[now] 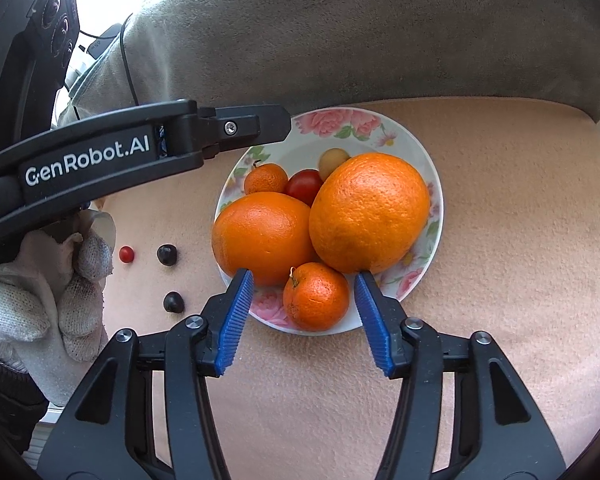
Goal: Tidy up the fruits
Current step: 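Withdraw both tools from the bowl toward the red tomato and dark plums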
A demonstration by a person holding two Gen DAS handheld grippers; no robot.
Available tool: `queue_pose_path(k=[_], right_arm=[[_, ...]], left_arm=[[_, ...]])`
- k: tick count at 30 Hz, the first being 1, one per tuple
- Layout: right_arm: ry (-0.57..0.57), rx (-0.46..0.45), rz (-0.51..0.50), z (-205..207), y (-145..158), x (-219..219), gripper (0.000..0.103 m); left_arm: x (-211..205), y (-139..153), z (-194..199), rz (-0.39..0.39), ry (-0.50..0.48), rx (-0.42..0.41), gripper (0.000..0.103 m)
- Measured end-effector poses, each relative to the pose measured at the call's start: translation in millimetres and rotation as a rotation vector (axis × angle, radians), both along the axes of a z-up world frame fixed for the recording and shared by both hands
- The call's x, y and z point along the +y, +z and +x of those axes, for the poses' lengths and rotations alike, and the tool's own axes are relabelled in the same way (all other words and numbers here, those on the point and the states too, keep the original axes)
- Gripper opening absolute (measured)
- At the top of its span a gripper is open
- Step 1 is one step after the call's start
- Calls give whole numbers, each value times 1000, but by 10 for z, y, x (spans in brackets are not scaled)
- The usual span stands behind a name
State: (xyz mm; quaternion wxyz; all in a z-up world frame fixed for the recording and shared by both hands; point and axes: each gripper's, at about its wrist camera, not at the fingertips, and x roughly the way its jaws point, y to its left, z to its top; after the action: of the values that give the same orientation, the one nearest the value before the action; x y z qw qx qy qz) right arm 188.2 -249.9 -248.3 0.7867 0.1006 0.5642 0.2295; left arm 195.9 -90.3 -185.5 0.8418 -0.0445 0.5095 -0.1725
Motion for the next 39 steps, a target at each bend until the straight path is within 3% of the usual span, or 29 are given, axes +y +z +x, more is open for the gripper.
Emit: queue_pose_path(k=[3, 6, 9, 12, 39], right_arm=[[4, -5, -1, -11, 2, 26, 56], [2, -13, -4, -29, 4, 45, 63], [2, -22, -8, -52, 6, 96, 65], [-2, -37, -14, -74, 29, 117, 74], [-10, -162, -59, -426, 363, 267, 75]], left_arm=[[7, 28, -12, -4, 2, -10, 54], [27, 36, -18, 2, 14, -9, 66], [48, 61, -29, 7, 19, -14, 66], [63, 82, -40, 17, 25, -16, 71], [547, 228, -338, 14, 101, -36, 72]])
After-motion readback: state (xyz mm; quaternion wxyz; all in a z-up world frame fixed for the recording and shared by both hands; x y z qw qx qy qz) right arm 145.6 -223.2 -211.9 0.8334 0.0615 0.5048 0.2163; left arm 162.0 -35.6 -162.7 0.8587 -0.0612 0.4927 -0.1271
